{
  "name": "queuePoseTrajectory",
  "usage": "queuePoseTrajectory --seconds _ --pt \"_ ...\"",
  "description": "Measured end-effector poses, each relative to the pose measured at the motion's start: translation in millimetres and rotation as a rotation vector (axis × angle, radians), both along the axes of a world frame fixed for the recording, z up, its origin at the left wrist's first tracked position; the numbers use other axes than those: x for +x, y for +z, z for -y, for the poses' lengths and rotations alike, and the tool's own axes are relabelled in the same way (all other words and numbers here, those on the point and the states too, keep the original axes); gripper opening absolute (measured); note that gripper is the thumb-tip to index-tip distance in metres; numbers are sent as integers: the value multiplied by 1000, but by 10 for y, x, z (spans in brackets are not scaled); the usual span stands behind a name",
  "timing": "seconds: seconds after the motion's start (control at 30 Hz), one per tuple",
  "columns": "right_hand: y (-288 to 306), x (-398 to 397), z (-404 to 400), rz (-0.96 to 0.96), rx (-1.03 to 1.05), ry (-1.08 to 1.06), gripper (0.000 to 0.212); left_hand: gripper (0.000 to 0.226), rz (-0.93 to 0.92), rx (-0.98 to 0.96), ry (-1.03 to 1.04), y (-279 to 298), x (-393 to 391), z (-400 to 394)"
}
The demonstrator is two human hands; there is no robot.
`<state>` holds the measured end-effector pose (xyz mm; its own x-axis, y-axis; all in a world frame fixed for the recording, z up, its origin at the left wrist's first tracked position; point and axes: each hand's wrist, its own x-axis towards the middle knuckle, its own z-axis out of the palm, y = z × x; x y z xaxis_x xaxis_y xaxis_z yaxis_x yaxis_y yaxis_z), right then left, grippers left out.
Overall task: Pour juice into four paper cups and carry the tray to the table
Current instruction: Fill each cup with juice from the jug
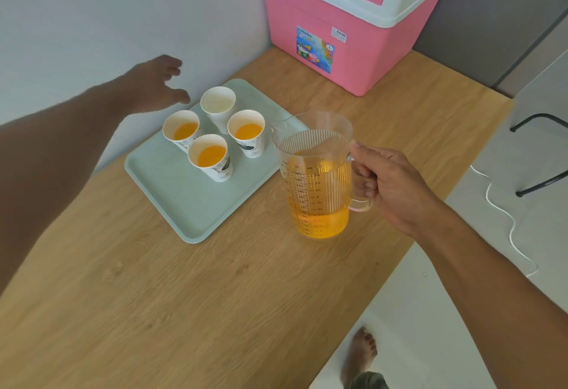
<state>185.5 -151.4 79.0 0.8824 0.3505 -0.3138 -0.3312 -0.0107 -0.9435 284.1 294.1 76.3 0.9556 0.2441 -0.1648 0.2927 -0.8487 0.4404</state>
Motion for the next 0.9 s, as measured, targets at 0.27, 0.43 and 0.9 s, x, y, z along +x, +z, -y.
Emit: queuePoseTrajectory --seconds 0.27,0.43,0.9 --pt "14 -19 92 -1 2 -39 49 121 -192 179 -246 -293 235 437" --pt "1 -22 196 11 -13 -61 50 89 -42 120 -176 -394 210 524" --pt "210 -20 386 53 30 24 51 75 523 -94 153 648 -823 769"
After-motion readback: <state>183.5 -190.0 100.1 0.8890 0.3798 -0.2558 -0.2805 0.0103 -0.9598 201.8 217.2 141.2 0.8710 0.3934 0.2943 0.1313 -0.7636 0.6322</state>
